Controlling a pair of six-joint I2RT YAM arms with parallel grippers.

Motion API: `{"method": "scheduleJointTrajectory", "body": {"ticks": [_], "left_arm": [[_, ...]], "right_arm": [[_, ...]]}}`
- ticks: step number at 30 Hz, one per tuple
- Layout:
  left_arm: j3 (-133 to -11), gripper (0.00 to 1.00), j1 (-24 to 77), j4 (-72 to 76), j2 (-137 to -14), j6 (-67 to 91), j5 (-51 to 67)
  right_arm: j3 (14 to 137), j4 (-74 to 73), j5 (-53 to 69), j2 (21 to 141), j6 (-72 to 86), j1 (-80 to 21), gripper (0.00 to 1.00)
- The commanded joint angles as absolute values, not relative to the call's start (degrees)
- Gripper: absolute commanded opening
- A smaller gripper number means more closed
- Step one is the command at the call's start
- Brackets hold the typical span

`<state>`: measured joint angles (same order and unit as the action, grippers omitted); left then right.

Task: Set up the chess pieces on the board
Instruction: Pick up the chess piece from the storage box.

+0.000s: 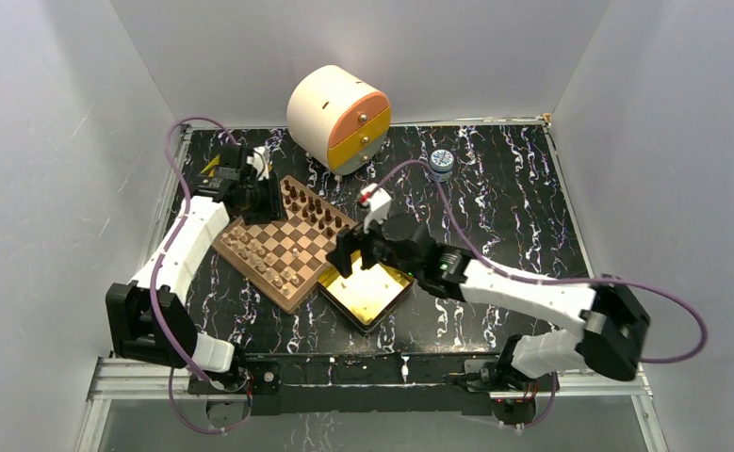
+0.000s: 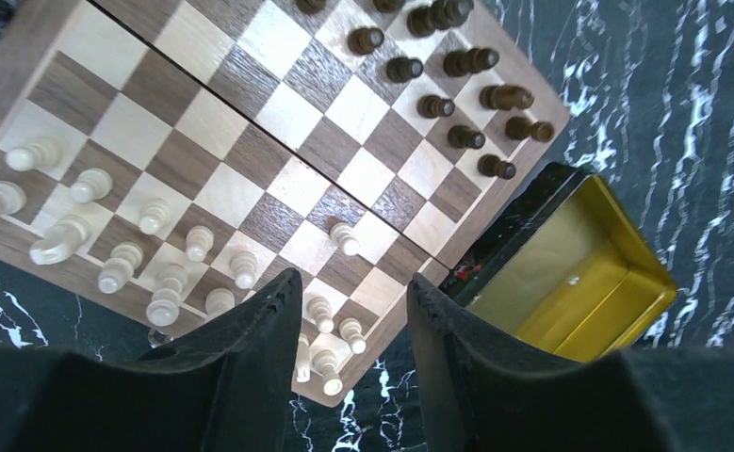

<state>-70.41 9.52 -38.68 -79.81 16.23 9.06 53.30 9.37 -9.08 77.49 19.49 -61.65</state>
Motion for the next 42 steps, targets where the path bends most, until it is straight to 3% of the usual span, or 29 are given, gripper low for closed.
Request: {"method": "scheduleJointTrajectory", "body": {"ticks": [1, 13, 18, 34, 42], "left_arm": [[-70.1, 0.41, 13.9, -40.3, -82.4, 15.2, 4.5], [-68.2, 0.32, 20.8, -38.9, -91.5, 15.3, -4.7], [-67.3, 0.26, 21.0, -38.4, -92.4, 15.1, -7.5], [-65.5, 0.30, 21.1, -36.7, -95.4, 12.5, 0.0], [-65.3, 0.18, 21.3, -35.8, -95.6, 12.6, -0.7]], "right_arm": [[48.7, 3.6, -11.4, 66.7, 24.0, -62.0, 0.99], [38.0, -2.6, -17.1, 48.0, 33.5, -62.0, 0.99], [38.9, -4.5, -17.7, 47.6, 33.1, -62.0, 0.99], [40.6, -5.0, -16.3, 50.3, 31.5, -62.0, 0.99], [39.1, -3.6, -15.2, 50.1, 32.5, -62.0, 0.99]]}}
